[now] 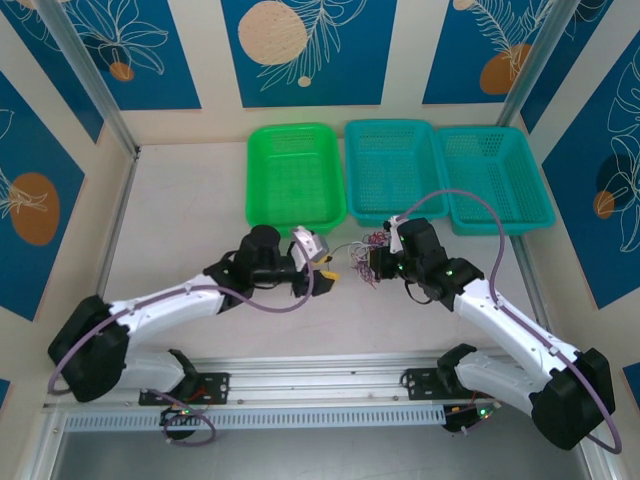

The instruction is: Untangle the cables

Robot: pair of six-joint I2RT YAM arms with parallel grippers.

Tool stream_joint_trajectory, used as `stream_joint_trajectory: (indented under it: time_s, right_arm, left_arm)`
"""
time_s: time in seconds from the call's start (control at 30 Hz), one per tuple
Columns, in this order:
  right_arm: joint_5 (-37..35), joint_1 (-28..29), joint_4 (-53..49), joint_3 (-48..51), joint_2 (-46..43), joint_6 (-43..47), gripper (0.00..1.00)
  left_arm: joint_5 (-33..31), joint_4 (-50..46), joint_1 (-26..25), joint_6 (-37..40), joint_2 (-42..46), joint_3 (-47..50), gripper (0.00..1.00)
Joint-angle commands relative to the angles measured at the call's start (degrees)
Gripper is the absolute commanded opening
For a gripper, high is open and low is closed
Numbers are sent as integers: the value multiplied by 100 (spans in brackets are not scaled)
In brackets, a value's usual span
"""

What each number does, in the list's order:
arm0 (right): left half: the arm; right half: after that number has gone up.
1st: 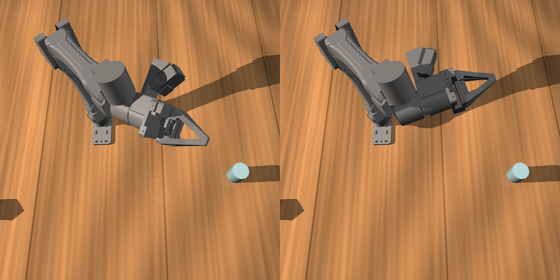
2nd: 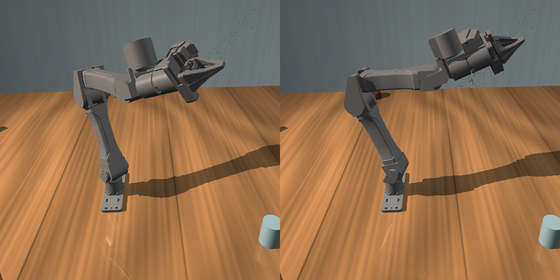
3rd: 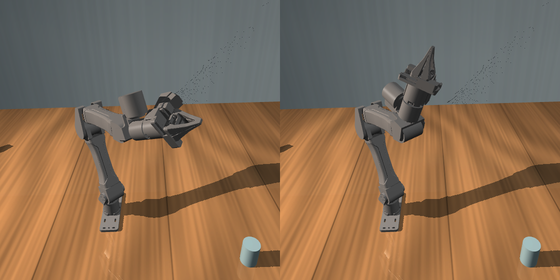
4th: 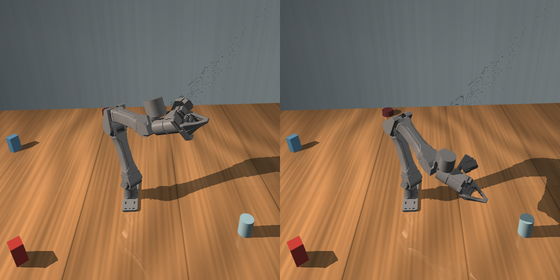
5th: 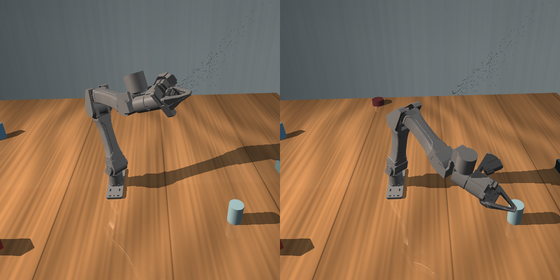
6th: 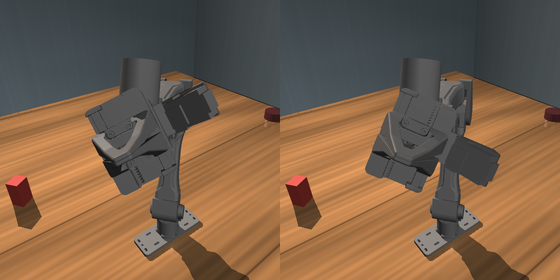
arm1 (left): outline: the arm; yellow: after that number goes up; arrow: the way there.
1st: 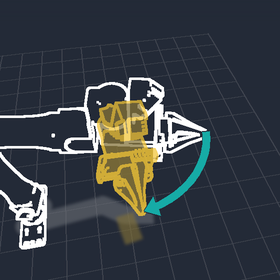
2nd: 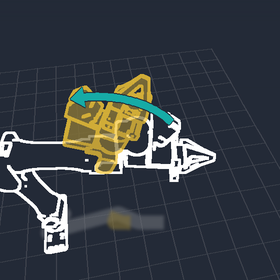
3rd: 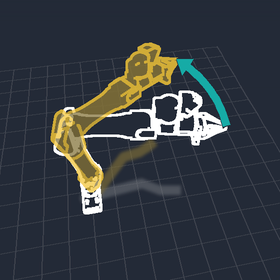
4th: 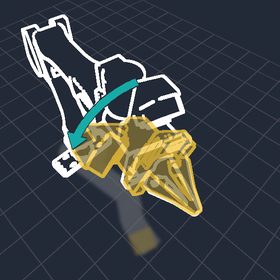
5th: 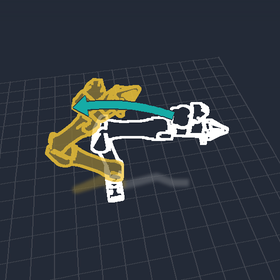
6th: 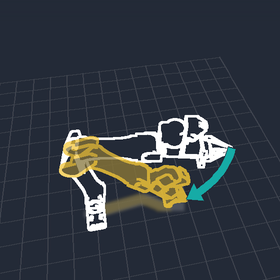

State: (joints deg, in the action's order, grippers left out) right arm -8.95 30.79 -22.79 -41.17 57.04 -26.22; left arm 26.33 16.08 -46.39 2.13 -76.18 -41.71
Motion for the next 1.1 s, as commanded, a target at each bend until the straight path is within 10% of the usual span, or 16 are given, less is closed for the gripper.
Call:
stream_joint_trajectory:
  time_s: [0.0,0.1,0.27,0.6,0.63,0.73,1.07]
  right_arm:
    - [282,89,-120,-185,-121,152,4]
    - [220,120,-138,-220,-113,148,4]
    - [155,156,-104,-190,-95,119,4]
    - [-223,172,119,238,-76,-192,4]
    - [-181,166,156,267,-101,-187,4]
    - [-37,156,187,238,-138,-94,5]
    - [493,218,239,121,-143,178,6]
  left_arm:
    - [-228,459,-38,199,-398,-290,55]
    - [-505,624,-39,152,-779,-431,45]
    - [-616,1031,-42,18,-843,-359,0]
    - [-1838,723,-41,146,101,186,0]
    - [-1808,627,-37,242,196,228,0]
    - [-1173,129,-37,734,313,150,44]
    - [-464,-300,-28,1652,-222,-290,66]
